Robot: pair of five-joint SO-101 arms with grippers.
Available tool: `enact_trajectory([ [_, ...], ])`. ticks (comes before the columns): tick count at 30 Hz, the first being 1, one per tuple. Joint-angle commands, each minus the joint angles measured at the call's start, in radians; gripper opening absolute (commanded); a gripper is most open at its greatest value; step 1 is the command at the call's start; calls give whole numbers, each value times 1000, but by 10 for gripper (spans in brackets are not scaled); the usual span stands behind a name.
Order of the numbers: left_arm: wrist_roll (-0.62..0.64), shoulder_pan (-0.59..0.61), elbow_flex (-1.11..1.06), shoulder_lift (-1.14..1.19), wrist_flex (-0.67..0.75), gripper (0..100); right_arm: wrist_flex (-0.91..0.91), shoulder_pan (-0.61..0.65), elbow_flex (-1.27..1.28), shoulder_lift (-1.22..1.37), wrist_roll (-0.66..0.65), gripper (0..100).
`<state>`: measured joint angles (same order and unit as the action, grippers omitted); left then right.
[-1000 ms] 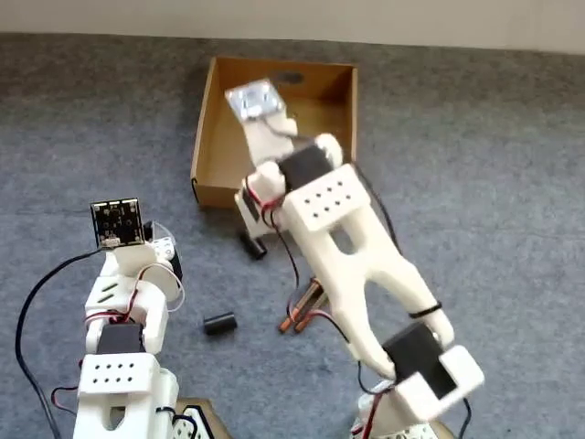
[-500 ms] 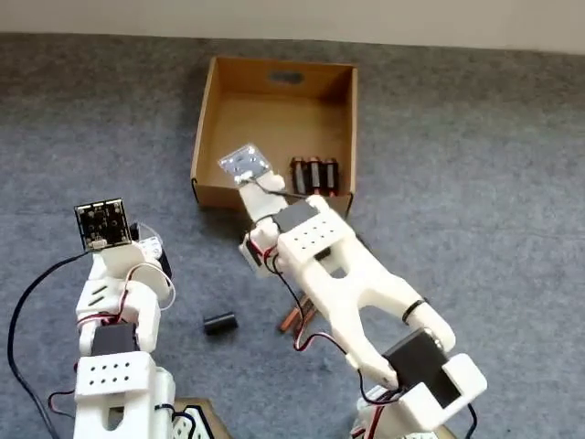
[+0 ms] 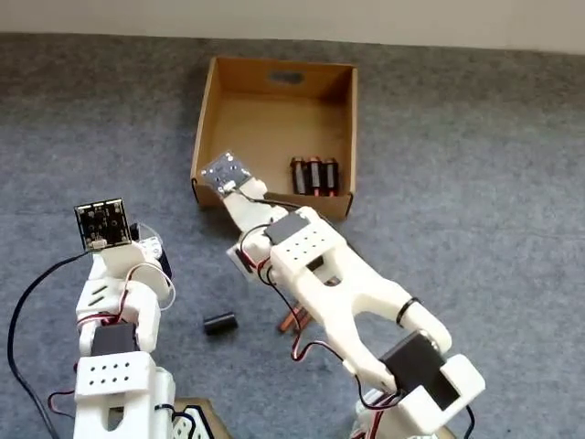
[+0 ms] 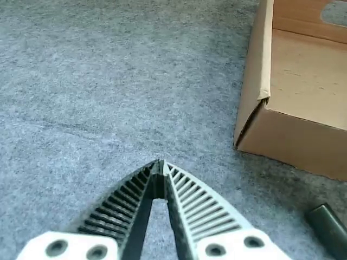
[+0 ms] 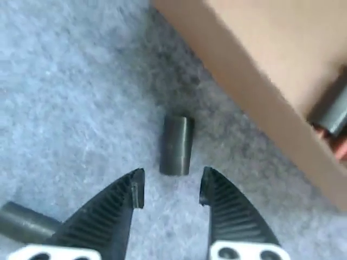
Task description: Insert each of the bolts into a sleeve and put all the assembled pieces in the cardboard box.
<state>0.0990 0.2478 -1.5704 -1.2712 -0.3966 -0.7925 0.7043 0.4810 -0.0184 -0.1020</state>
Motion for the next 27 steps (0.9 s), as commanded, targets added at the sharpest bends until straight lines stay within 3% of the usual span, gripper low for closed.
enact_trajectory([
  [1, 5, 8, 15, -15, 21, 13, 28, 8, -71, 76, -11, 166],
  [10, 3, 8, 13, -15, 21, 13, 25, 7, -229, 263, -6, 163],
  [14, 3, 8, 13, -15, 21, 13, 1, -24, -229, 263, -5, 0],
  [17, 3, 8, 13, -15, 21, 13, -94, -59, -237, 254, -5, 2],
  [22, 3, 8, 13, -15, 21, 13, -232, -124, -166, 67, -3, 6],
  [27, 3, 7, 13, -15, 21, 13, -245, -314, -2, -213, 72, 6],
])
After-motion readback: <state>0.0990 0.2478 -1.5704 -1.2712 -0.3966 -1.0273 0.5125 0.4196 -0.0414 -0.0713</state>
